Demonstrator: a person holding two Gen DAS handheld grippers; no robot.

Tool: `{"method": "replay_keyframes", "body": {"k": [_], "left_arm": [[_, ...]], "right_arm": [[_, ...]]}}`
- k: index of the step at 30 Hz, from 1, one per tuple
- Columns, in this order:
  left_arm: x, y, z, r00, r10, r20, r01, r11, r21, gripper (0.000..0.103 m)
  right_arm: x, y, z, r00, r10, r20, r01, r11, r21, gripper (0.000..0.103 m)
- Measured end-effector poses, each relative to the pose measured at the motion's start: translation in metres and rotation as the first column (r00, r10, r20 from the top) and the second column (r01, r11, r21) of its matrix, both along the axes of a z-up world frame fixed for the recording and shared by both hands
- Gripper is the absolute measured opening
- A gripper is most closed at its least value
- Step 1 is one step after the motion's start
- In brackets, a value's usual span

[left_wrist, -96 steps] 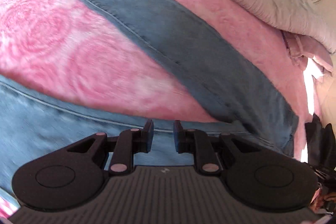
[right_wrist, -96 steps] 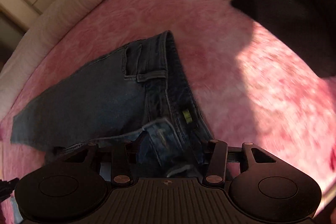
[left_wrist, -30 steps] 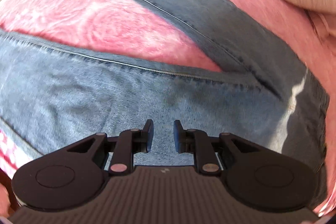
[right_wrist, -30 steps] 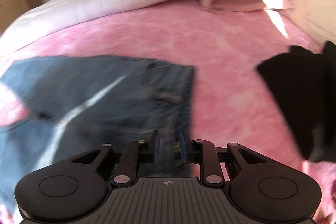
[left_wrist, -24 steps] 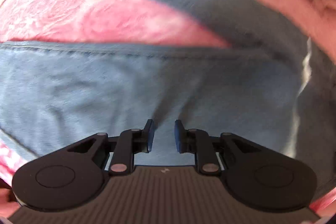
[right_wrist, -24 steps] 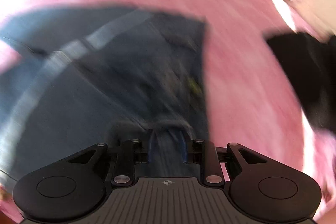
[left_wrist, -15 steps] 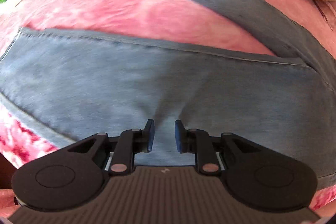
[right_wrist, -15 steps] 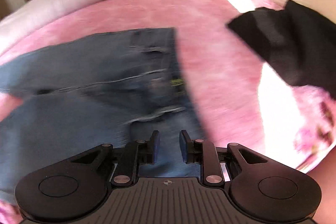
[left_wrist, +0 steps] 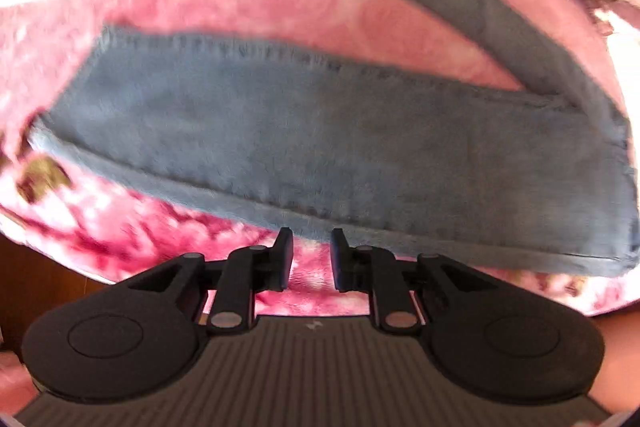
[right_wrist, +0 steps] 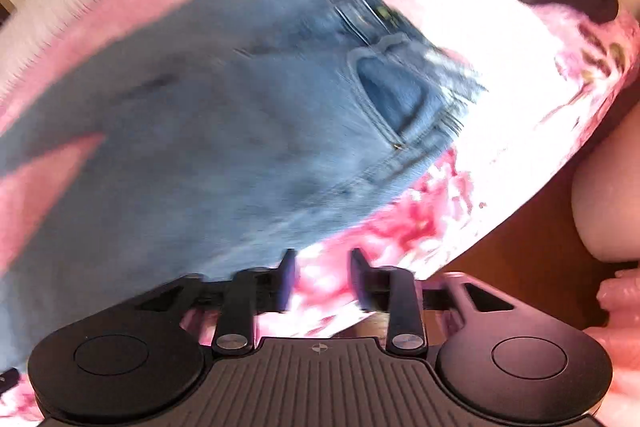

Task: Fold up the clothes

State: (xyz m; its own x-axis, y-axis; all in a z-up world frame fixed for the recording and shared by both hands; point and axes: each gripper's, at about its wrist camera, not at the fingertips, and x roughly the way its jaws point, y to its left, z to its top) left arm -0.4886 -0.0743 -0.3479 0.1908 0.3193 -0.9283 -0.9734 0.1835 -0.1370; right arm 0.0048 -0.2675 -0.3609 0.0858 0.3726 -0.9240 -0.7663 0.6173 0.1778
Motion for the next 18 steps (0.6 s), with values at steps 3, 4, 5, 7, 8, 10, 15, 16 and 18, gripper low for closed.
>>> {"method": "replay_keyframes", "body": {"k": [3,4,5,7,8,10,15,16,18], "left_arm": [[-0.009,-0.003,0.045,0.999,-0.039,0.005,0.039,0.997,0.066,0.024],[-0.010,-0.004,0.060,0.999,-0.044,0.003,0.044,0.995,0.089,0.027],[-0.010,-0.003,0.073,0.999,-0.047,0.001,0.047,0.993,0.109,0.028],[-0.011,-0.003,0.098,0.999,-0.050,0.003,0.049,0.989,0.136,0.031],[-0.011,-0.004,0.109,0.999,-0.051,0.006,0.049,0.989,0.142,0.032],[-0.011,-0.006,0.127,0.998,-0.055,0.015,0.052,0.987,0.154,0.032],[-0.008,-0.021,0.159,0.997,-0.076,0.008,0.073,0.982,0.172,0.036],[-0.007,-0.024,0.163,0.997,-0.080,0.004,0.078,0.982,0.171,0.036],[-0.004,-0.030,0.170,0.996,-0.088,-0.004,0.087,0.982,0.169,0.037]], "right_arm": [[-0.026,-0.001,0.046,0.999,0.034,0.018,-0.035,0.996,0.078,0.058],[-0.036,-0.001,0.061,0.998,0.044,0.033,-0.047,0.994,0.100,0.059],[-0.046,-0.002,0.076,0.997,0.055,0.048,-0.061,0.991,0.118,0.059],[-0.063,-0.003,0.101,0.993,0.092,0.067,-0.100,0.986,0.135,0.060],[-0.072,-0.001,0.111,0.991,0.112,0.074,-0.121,0.983,0.140,0.060],[-0.090,0.000,0.128,0.985,0.149,0.085,-0.161,0.975,0.151,0.060],[-0.128,-0.009,0.158,0.967,0.227,0.112,-0.244,0.953,0.182,0.061],[-0.133,-0.011,0.160,0.965,0.233,0.118,-0.251,0.951,0.180,0.062],[-0.141,-0.016,0.163,0.962,0.241,0.125,-0.260,0.950,0.171,0.066]]}}
